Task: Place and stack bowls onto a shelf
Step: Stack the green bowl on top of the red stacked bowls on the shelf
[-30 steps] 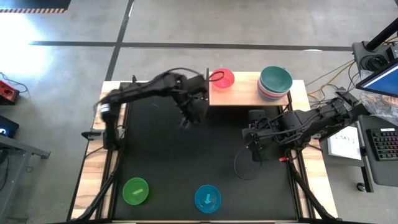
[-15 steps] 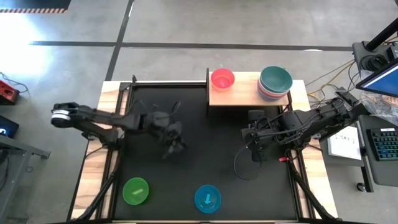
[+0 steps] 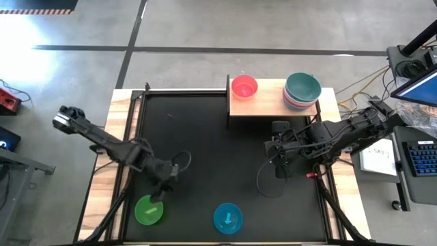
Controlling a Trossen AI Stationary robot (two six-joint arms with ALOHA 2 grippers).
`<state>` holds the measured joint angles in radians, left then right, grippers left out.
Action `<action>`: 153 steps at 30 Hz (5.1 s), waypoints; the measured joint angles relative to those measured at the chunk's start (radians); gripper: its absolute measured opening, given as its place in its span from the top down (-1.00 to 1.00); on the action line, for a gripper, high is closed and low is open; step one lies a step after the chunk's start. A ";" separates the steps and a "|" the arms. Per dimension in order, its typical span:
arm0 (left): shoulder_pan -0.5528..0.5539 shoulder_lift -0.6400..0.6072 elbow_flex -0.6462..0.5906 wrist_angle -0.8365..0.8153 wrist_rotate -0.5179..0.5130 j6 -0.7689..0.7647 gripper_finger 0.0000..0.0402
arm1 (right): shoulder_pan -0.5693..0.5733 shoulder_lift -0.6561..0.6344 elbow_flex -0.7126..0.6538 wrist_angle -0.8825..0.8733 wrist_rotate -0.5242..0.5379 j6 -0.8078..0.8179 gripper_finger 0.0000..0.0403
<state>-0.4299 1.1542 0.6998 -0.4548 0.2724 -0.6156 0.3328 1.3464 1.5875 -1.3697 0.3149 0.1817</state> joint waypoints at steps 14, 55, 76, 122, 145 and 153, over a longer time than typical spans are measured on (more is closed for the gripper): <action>-0.372 0.001 0.037 -0.197 -0.138 -0.519 0.61 | 0.000 0.000 0.000 0.000 0.000 -0.001 0.51; -0.522 0.413 0.156 -0.096 -0.290 -0.732 0.61 | 0.000 0.000 0.000 0.000 0.000 -0.001 0.51; -0.496 0.417 0.188 -0.207 -0.283 -0.470 1.00 | 0.000 0.000 0.000 0.000 0.000 -0.001 0.51; 0.011 0.416 0.539 -0.042 -0.372 1.068 1.00 | -0.006 0.014 0.000 0.395 -0.004 0.063 0.51; 0.114 0.463 0.528 0.243 0.162 1.250 1.00 | 0.001 0.111 0.000 0.546 -0.582 -0.038 0.28; 0.115 0.523 0.553 0.280 0.216 1.306 1.00 | 0.003 0.111 0.000 0.557 -0.585 -0.141 0.23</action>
<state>-0.3153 1.6775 1.2528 -0.1744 0.4886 0.6903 0.3359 1.4570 1.5875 -0.8128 -0.2703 0.0407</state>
